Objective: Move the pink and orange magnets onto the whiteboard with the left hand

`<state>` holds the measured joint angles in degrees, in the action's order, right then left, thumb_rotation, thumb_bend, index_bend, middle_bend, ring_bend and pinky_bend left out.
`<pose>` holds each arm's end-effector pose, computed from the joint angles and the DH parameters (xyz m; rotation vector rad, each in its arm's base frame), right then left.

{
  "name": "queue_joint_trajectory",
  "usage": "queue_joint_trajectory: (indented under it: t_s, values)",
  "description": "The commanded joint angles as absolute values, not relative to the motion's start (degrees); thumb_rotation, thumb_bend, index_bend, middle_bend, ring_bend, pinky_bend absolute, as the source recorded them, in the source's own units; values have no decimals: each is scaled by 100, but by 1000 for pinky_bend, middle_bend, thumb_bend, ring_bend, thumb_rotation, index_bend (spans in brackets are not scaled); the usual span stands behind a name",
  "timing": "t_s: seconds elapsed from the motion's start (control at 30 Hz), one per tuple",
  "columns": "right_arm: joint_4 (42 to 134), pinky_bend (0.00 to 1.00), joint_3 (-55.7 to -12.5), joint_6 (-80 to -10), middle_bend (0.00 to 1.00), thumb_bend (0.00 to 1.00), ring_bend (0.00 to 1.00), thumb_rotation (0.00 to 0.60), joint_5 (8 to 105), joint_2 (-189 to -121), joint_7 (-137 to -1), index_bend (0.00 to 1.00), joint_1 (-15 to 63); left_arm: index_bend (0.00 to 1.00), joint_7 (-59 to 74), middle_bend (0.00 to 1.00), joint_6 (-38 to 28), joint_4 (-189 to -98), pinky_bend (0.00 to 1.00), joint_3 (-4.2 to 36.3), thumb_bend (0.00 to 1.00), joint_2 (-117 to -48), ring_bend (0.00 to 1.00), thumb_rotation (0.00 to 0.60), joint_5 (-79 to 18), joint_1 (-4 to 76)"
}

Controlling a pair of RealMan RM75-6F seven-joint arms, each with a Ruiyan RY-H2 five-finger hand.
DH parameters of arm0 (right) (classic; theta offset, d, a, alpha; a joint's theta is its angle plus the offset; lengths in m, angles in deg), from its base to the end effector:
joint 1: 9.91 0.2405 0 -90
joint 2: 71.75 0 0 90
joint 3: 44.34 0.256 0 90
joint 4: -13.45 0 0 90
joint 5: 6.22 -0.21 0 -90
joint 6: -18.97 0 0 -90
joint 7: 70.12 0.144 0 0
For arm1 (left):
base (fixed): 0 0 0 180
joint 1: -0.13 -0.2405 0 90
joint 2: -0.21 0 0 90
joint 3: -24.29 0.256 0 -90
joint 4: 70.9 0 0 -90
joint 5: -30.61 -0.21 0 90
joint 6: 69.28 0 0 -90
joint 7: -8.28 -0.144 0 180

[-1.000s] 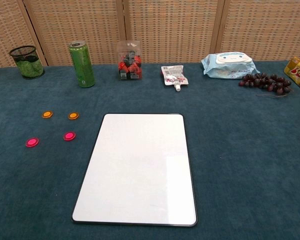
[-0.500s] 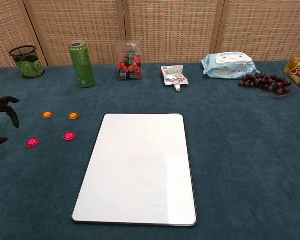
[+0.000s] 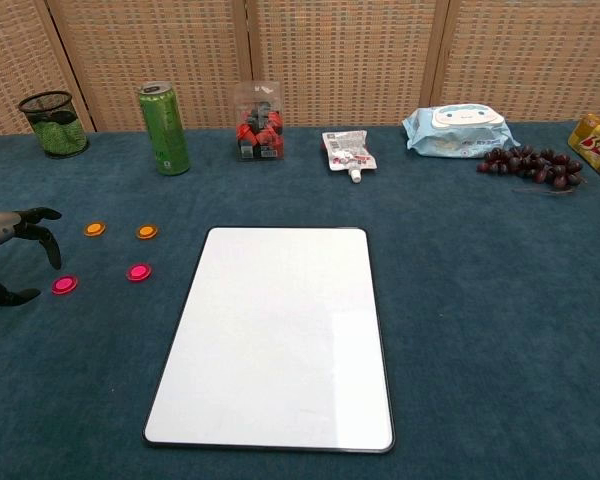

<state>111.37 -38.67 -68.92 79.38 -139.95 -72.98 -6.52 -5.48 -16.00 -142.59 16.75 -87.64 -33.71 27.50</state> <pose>-0.2842 -0.1811 0.1433 1.2768 -0.9436 1.0335 -0.2968 0.3090 0.0061 -1.6372 -1.0929 -0.6214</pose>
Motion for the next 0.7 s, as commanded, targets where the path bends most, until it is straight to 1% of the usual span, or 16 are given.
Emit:
queue_joint_trajectory:
  t_s: [0.03, 0.33, 0.4, 0.43, 0.6, 0.7]
  values:
    - [11139, 62, -3869, -6887, 0, 131, 0, 600, 7936, -13992, -7294, 0, -651, 386, -542, 0, -1588, -14144, 0, 1694, 363, -8863, 0, 600, -3393, 2779]
    - [11151, 62, -3875, -6865, 0, 131, 0, 600, 7924, -13976, -7271, 0, -648, 386, -546, 0, -1667, -13974, 0, 1718, 363, -9023, 0, 600, -3398, 2868]
    - [11156, 62, -3876, -6860, 0, 131, 0, 600, 7921, -13971, -7264, 0, -646, 400, -551, 0, -1678, -13950, 0, 1727, 364, -9055, 0, 600, -3398, 2882]
    - [11156, 62, -3876, -6858, 0, 131, 0, 600, 7919, -13970, -7260, 0, -646, 418, -551, 0, -1677, -13942, 0, 1734, 364, -9068, 0, 600, -3405, 2886]
    - [11166, 62, -3878, -6853, 0, 131, 0, 600, 7916, -13962, -7240, 0, -646, 624, -503, 0, -1564, -13851, 0, 1760, 369, -9172, 0, 600, -3512, 2884]
    - [11168, 62, -3879, -6848, 0, 131, 0, 600, 7912, -13960, -7231, 0, -645, 681, -429, 0, -1466, -13787, 0, 1769, 369, -9225, 0, 600, -3600, 2868]
